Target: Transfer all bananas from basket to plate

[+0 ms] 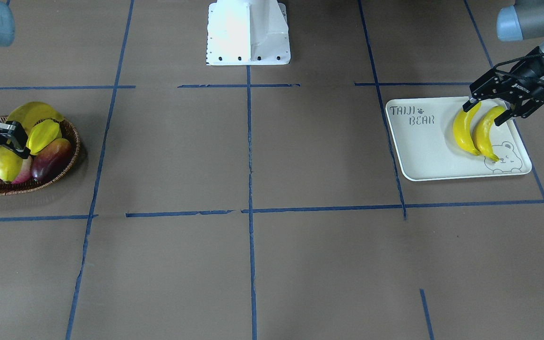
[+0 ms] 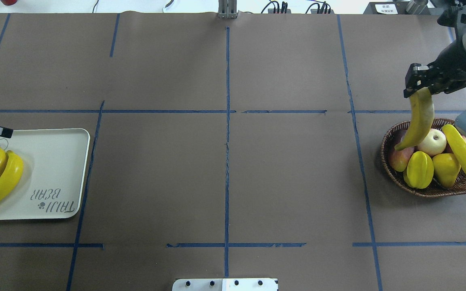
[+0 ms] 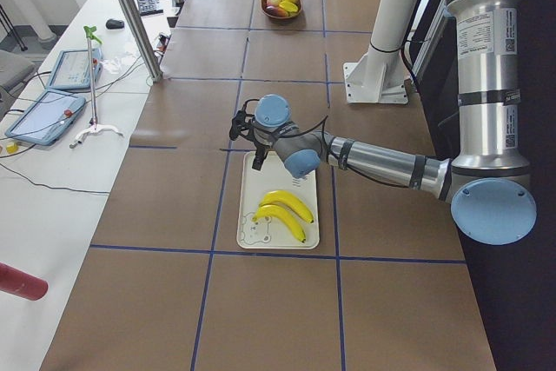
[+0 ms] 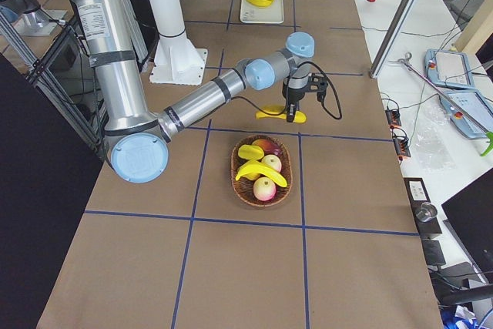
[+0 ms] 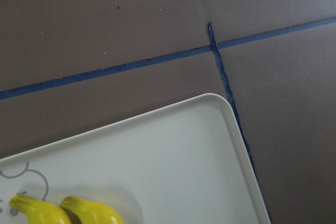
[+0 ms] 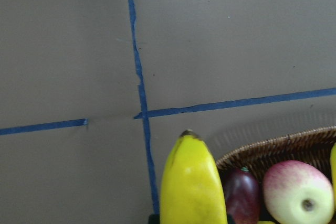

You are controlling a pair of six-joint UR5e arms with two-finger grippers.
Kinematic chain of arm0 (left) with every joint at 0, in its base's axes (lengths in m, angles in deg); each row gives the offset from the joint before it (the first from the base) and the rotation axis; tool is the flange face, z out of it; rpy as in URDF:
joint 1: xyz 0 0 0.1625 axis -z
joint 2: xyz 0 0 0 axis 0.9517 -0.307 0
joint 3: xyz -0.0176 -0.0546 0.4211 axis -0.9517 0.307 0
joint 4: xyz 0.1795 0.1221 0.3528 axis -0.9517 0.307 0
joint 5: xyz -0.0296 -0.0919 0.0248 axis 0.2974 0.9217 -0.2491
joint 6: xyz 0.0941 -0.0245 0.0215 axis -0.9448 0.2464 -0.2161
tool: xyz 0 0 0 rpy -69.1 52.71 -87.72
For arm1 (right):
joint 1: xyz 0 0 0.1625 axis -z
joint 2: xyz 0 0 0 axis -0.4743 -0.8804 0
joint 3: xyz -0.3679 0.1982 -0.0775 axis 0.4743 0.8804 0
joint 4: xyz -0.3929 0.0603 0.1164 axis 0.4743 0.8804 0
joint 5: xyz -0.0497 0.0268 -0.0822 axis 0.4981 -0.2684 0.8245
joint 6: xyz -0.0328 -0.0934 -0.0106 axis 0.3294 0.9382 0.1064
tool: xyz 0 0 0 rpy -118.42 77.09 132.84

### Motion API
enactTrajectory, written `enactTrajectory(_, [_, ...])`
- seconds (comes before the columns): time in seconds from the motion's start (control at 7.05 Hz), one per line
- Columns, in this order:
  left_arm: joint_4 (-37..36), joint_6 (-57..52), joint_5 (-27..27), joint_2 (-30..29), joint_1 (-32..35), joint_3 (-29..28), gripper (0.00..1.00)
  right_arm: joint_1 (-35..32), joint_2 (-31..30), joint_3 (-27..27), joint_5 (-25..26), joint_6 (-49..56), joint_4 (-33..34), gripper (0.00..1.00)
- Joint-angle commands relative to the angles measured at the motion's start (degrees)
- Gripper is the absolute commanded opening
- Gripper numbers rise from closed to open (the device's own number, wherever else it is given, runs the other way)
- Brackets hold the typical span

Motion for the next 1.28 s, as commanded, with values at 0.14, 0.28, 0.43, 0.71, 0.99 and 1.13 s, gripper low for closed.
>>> enactTrajectory(0.14, [6.0,5.5,-0.2,-4.7,-7.5,-1.1,1.00,5.5,3.5,1.8,0.4,-19.7,-13.9,0.02])
enactTrajectory(0.28, [6.3,5.6,-0.1,-6.2,-8.7,-1.0,1.00,7.5,3.7,3.1,0.8,-25.3,-19.6,0.02])
enactTrajectory(0.43, [6.4,5.9,-0.1,-6.7,-8.8,-1.0,1.00,9.5,3.9,3.5,2.8,-29.8,-23.3,0.02])
enactTrajectory(0.71, [6.4,8.9,-0.2,-10.3,-8.8,-0.8,1.00,14.5,5.1,4.8,7.9,-39.1,-31.6,0.02])
enactTrajectory(0.99, [6.4,14.6,-0.2,-16.2,-9.1,-0.8,1.00,18.6,9.3,7.7,11.7,-46.4,-36.4,0.03])
enactTrajectory(1.13, [6.8,14.5,-0.2,-17.7,-12.3,-0.2,1.00,19.9,11.0,8.6,11.7,-46.2,-36.5,0.03])
